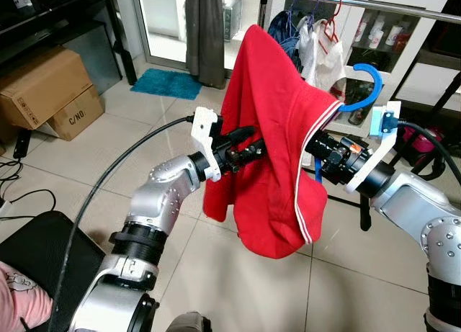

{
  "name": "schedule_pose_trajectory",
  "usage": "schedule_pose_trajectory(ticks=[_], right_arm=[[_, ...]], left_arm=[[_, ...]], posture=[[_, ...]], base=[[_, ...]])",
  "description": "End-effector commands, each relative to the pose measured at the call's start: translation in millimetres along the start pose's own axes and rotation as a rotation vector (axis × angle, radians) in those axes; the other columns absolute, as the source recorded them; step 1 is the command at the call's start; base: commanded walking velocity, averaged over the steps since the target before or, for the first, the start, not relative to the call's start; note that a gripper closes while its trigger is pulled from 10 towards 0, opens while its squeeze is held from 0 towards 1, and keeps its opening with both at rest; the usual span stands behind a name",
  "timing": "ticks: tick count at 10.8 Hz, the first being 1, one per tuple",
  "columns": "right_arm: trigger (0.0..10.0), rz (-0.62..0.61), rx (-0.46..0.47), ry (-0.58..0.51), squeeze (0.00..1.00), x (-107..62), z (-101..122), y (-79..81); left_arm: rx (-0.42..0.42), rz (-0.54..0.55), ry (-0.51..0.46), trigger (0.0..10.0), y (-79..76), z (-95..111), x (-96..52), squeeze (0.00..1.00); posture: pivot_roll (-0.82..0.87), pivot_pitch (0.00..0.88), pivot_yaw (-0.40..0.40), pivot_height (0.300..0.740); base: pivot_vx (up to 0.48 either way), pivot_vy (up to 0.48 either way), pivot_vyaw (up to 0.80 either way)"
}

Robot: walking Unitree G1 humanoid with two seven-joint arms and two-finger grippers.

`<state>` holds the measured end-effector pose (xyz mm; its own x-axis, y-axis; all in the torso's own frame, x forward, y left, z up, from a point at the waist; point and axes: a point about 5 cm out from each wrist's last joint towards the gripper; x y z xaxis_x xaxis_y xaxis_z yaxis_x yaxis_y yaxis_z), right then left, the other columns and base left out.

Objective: Hang hanger

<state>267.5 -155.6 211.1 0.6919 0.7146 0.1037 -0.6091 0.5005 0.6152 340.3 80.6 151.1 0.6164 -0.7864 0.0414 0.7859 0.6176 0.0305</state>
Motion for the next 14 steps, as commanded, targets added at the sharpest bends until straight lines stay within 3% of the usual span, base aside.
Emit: schedule_pose_trajectory(ticks=[1,3,5,8,11,14], right_arm=[[10.0,0.053,-0.037,-0.025,0.00,3.4,8,11.6],[10.0,0.051,-0.037,-0.026,0.00,4.0,8,11.4],[10.0,0.048,-0.037,-0.027,0.00,3.9,7,11.1],[10.0,0.049,-0.034,-0.033,0.00,4.0,6,11.6],[10.0,0.051,-0.027,-0.034,0.00,4.7,4,11.4],[10.0,-0.002,-0.059,-0.040,0.00,5.6,6,6.0]], left_arm=[[0.078,0.031,-0.005,0.0,2.0,5,3.7,0.00],[0.071,0.033,-0.073,0.0,-2.2,8,3.6,0.00],[0.117,0.045,-0.061,0.0,-3.6,2,5.2,0.00],[0.197,0.191,-0.080,0.0,10.0,6,7.1,0.00],[0.217,0.200,-0.111,0.0,10.9,7,8.9,0.00],[0.312,0.172,-0.250,0.0,2.0,20,-6.2,0.00]], posture=[[-0.01,0.000,0.007,0.740],[0.00,0.000,0.007,0.740],[0.00,0.000,0.007,0.740],[-0.01,0.000,0.014,0.740],[0.00,0.000,0.016,0.740],[0.00,0.000,0.016,0.740]], base=[[0.000,0.000,0.00],[0.000,0.000,0.00],[0.000,0.000,0.00],[0.000,0.000,0.00],[0.000,0.000,0.00],[0.000,0.000,0.00]])
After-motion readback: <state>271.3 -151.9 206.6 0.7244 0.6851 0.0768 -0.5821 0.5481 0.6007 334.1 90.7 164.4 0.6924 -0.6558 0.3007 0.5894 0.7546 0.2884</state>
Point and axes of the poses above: a point about 5 cm out from each wrist's last joint towards the gripper, its own x axis pointing out of the wrist towards the gripper, its own z axis along the axis of the wrist's last joint, y = z × x, and after that the axes turned 12 degrees about x, right-handed
